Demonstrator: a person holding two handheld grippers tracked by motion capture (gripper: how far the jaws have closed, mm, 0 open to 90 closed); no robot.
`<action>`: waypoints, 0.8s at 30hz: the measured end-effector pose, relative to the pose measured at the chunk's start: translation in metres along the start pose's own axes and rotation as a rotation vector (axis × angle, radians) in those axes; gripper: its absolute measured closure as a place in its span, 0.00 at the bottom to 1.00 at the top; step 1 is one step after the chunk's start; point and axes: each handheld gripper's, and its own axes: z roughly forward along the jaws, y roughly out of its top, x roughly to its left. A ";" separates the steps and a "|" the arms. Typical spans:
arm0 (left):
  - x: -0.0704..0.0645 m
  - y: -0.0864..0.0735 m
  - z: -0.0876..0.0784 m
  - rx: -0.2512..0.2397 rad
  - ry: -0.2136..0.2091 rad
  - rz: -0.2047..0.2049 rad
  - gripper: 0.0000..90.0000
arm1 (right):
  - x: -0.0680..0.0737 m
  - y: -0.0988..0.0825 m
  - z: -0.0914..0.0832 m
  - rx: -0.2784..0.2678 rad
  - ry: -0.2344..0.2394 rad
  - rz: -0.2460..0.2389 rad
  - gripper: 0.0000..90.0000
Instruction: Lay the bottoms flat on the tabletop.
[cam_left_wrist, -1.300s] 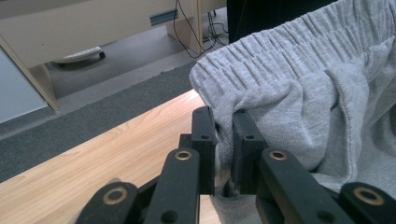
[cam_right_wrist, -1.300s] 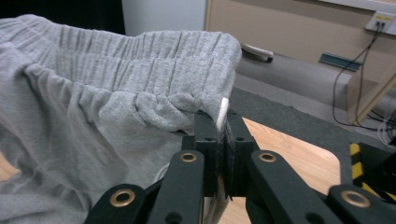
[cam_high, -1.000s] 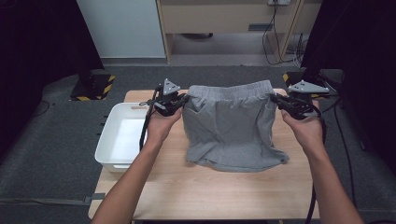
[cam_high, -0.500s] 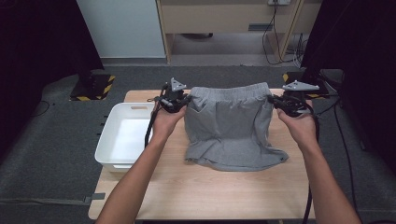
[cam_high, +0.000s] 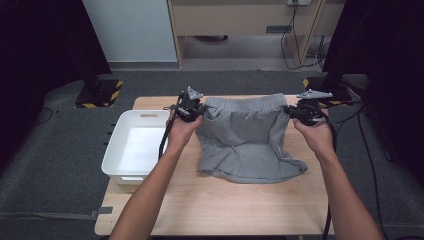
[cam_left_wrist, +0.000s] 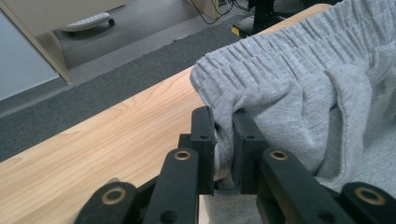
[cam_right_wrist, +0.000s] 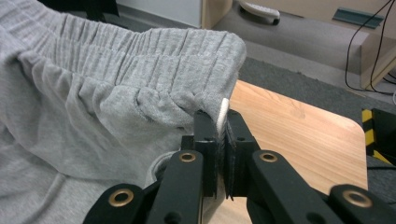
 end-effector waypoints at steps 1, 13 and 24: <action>0.000 0.000 0.000 0.002 0.003 0.003 0.90 | 0.000 0.000 -0.001 -0.004 0.001 -0.001 0.96; 0.003 0.000 0.002 0.006 0.012 -0.002 0.91 | -0.002 -0.001 0.006 0.008 -0.029 0.000 0.96; 0.004 0.010 0.013 0.011 0.059 -0.002 0.90 | -0.007 0.001 0.022 0.035 -0.080 0.027 0.96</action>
